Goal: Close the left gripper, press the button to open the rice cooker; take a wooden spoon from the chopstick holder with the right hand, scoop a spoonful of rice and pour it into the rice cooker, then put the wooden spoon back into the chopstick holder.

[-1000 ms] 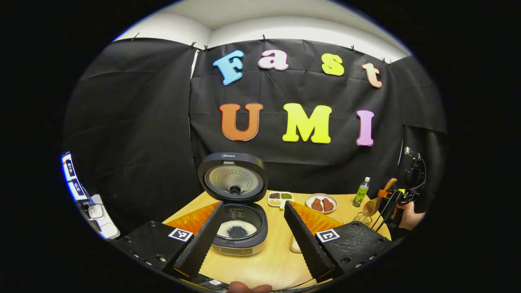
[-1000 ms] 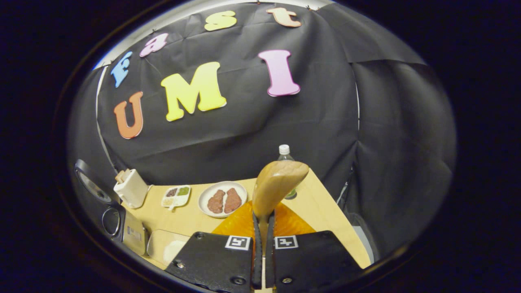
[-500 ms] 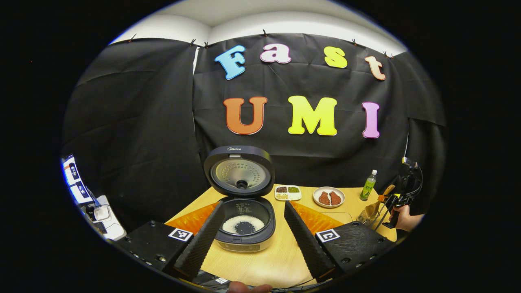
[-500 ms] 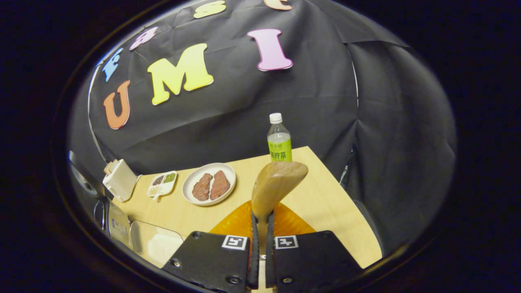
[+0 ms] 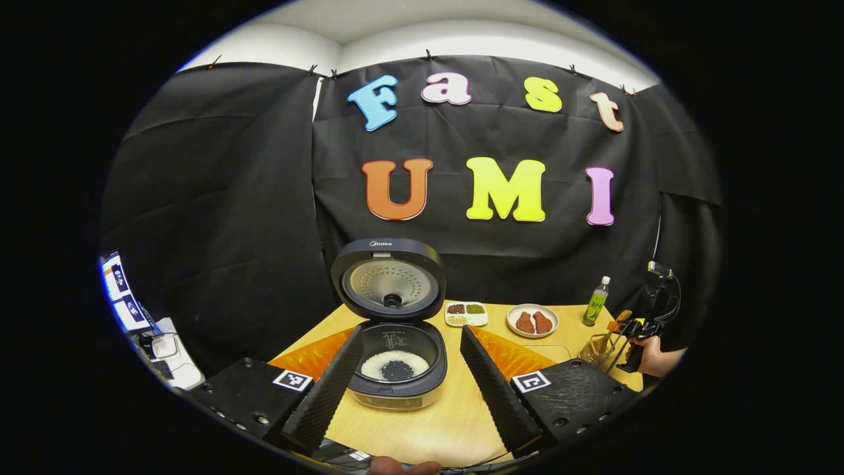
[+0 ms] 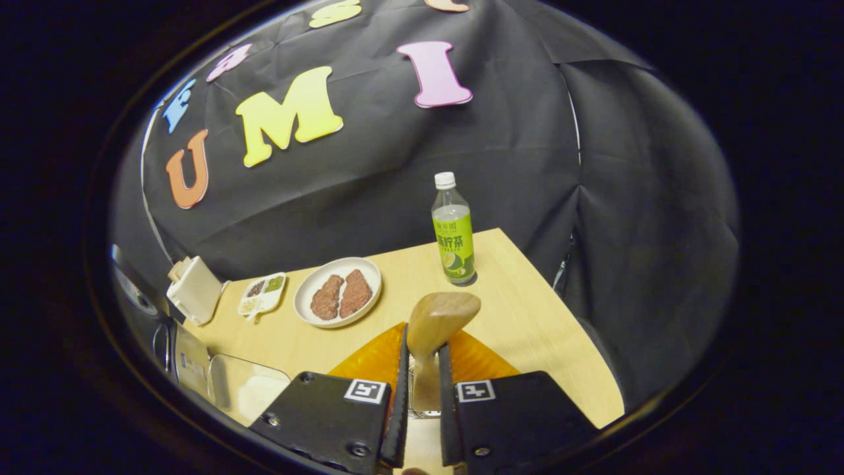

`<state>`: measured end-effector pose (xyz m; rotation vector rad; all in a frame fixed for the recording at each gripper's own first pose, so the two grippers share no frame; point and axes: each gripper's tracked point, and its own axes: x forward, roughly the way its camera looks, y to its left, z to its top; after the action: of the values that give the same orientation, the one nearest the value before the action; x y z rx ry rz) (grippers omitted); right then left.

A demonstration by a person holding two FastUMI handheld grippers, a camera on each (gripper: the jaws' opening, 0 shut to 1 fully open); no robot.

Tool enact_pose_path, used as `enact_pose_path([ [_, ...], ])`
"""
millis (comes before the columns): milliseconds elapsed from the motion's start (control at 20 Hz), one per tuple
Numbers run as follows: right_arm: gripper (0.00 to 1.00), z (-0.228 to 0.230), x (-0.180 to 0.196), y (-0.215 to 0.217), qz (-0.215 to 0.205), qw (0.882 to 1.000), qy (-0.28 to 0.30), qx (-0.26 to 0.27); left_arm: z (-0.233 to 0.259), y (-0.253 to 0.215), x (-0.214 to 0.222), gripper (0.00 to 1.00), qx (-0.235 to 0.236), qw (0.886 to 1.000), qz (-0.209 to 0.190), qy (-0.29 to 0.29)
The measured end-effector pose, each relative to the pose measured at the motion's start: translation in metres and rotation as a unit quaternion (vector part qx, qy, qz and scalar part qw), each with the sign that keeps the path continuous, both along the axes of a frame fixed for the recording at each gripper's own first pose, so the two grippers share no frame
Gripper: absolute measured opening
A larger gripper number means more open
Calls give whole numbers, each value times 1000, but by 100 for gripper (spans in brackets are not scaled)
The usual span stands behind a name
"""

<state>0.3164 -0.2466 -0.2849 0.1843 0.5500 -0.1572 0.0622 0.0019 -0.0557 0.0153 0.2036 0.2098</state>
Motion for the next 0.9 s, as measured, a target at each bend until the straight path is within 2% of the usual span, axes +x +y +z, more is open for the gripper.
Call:
enact_pose_path([
  [50, 29, 8, -4, 0, -1, 1000, -8, -4, 2, 0, 0, 95, -1, 1000, -2, -3],
  [200, 74, 32, -13, -5, -8, 999, -31, -29, 9, 0, 2, 95, 1, 1000, -9, -15],
  [300, 87, 51, -20, -9, -12, 997, -49, -52, 22, 1, 5, 95, 10, 999, -15, -29],
  [400, 94, 73, -26, -5, -10, 996, -67, -64, 35, 3, 10, 95, 15, 999, -22, -42],
  [650, 94, 126, -50, 24, 12, 991, -110, -75, 64, 17, 35, 94, 13, 997, -41, -57],
  [700, 97, 137, -56, 32, 17, 990, -119, -75, 70, 23, 43, 94, 16, 998, -39, -56],
  [900, 100, 165, -85, 59, 31, 987, -142, -63, 76, 38, 82, 95, -19, 998, -44, -38],
])
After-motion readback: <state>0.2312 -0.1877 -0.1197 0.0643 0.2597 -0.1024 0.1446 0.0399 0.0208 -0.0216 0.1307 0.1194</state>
